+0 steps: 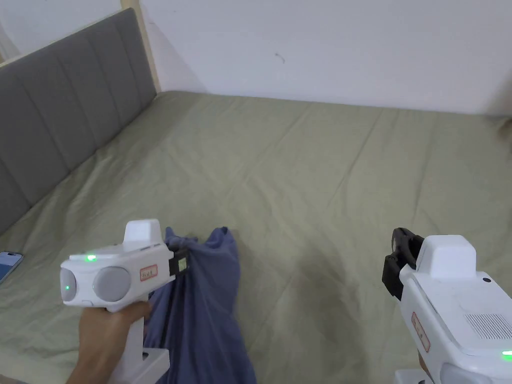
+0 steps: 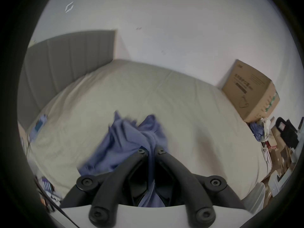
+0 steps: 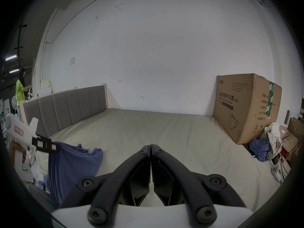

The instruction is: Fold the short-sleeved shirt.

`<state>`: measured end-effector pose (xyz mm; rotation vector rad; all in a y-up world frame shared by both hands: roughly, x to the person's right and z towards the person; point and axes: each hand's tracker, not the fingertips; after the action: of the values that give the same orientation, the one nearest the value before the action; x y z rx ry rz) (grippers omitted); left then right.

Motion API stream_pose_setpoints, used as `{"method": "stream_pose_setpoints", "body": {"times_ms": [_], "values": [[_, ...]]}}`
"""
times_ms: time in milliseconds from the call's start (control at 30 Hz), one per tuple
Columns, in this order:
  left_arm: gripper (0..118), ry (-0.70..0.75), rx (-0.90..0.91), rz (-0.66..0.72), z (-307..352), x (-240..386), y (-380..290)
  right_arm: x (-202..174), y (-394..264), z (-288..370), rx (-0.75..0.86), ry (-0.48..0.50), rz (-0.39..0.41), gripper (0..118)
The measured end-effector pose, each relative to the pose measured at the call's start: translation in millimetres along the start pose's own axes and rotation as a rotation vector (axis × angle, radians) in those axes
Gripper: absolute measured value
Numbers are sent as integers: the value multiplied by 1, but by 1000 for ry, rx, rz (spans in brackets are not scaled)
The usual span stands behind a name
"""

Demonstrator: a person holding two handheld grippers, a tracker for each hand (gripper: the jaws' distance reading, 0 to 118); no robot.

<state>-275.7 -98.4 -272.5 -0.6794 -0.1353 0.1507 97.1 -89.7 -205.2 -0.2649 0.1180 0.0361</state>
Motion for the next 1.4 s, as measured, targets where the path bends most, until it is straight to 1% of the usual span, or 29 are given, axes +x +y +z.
{"method": "stream_pose_setpoints", "body": {"times_ms": [167,400,533,667,867,1000,1100,1233,1333,1400], "values": [[3,-113,84,-102,20,58,48,23,4,18,31,-44,-11,0],[3,-256,188,-254,38,146,106,63,12,47,75,-135,-27,0],[3,-329,223,-331,42,194,124,84,14,62,93,-187,-34,0],[3,-407,211,-396,37,240,126,104,13,76,102,-238,-37,0],[3,-510,144,-468,11,297,101,129,9,93,98,-310,-41,0],[3,-587,18,-503,-20,320,64,140,4,101,85,-344,-42,0],[3,-609,-93,-523,-51,325,29,146,-2,104,72,-359,-47,0],[3,-556,-226,-565,-92,321,-24,149,-10,103,50,-365,-54,0],[3,-479,-311,-594,-120,311,-60,150,-16,101,33,-365,-57,0],[3,-444,-383,-574,-138,302,-79,148,-19,100,24,-362,-61,0]]}}
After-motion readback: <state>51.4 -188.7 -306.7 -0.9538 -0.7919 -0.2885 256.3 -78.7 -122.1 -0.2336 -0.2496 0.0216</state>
